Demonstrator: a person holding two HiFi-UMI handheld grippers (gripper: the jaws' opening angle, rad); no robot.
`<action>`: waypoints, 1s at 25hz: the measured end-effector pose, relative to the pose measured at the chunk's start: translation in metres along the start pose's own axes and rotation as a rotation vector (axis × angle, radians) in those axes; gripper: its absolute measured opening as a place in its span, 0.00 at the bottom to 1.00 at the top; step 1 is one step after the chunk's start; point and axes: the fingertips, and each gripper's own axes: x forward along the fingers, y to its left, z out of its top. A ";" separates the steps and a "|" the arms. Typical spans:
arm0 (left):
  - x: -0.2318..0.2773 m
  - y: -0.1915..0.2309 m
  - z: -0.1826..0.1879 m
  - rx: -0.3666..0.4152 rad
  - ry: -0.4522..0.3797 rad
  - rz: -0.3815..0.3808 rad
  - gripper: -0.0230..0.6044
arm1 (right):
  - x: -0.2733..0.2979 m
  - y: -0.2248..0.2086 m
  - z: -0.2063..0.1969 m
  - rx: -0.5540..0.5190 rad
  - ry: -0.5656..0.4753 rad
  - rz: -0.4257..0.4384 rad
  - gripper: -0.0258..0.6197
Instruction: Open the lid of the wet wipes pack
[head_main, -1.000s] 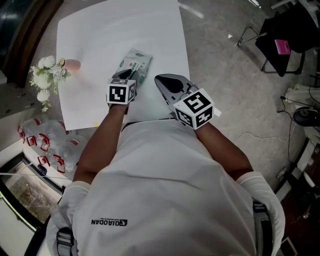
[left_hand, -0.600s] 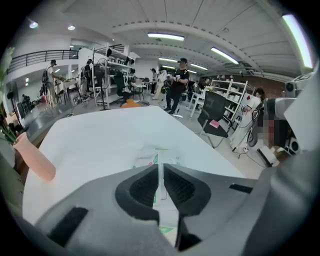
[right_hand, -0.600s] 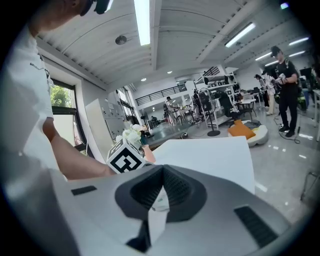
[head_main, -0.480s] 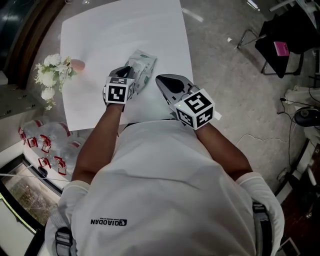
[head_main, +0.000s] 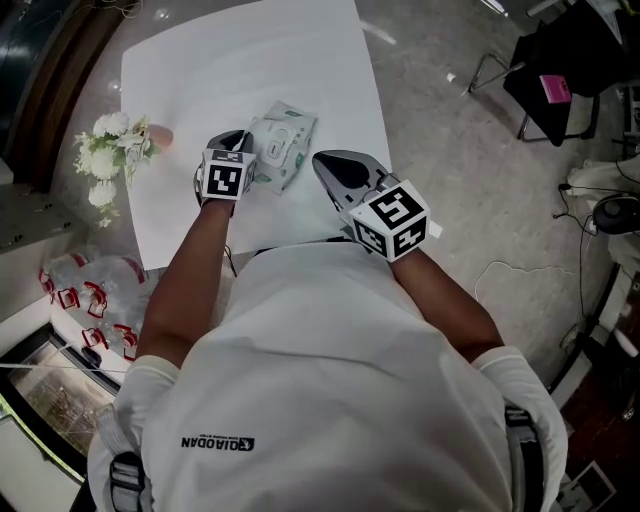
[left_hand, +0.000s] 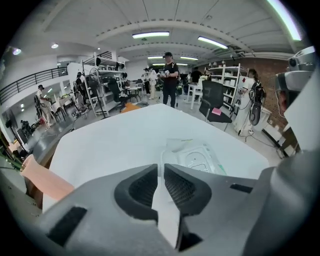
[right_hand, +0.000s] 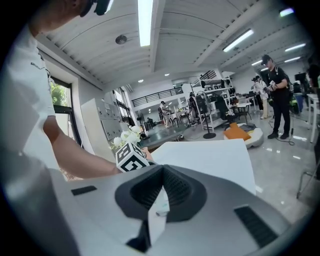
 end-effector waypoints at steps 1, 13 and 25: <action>0.003 0.003 -0.002 0.001 0.005 -0.008 0.12 | 0.001 0.001 -0.001 0.001 0.002 -0.007 0.05; 0.041 0.009 -0.029 0.046 0.082 -0.095 0.08 | 0.010 0.009 -0.009 0.015 0.040 -0.088 0.05; 0.049 0.001 -0.034 0.057 0.084 -0.160 0.05 | 0.013 0.020 -0.012 0.035 0.048 -0.142 0.05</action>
